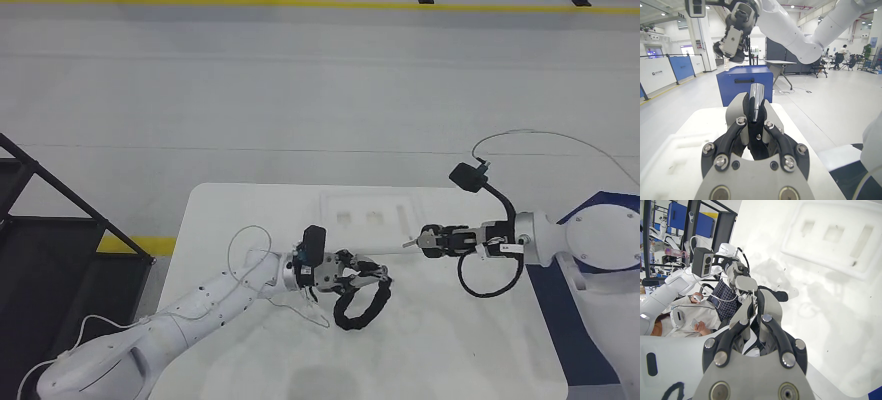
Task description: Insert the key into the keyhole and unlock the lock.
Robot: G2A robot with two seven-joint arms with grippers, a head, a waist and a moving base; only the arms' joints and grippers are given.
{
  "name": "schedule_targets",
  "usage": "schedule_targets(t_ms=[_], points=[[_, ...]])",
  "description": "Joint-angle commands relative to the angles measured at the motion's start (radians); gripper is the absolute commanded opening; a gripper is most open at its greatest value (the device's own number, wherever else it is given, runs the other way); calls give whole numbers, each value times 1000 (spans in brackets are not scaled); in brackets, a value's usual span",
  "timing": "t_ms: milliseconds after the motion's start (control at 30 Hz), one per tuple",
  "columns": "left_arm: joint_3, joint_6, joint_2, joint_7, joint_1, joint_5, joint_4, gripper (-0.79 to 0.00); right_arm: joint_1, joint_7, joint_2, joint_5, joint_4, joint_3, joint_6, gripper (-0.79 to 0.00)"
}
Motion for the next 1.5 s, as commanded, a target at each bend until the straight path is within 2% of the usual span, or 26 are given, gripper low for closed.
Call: schedule_targets(t_ms=[0, 267, 633, 833, 1100, 1467], points=[[-6, 28, -6, 40, 9, 13, 24, -785, -25, 5, 5, -17, -38, 16, 17, -785], [35, 96, -50, 200, -10, 158, 80, -785, -83, -10, 17, -41, -114, 26, 40, -785], [91, 133, -117, 237, -72, 127, 194, -785, -78, -33, 22, -39, -141, -18, 13, -785], [122, 173, -145, 277, -86, 142, 238, -785, -79, -50, 26, -59, -138, -29, 45, -785], [137, 222, -171, 326, -94, 136, 281, -785, -70, -63, 30, -79, -134, -51, 97, -785], [137, 234, -188, 338, -98, 137, 314, -785, -57, -83, 33, -87, -139, -79, 142, -785]])
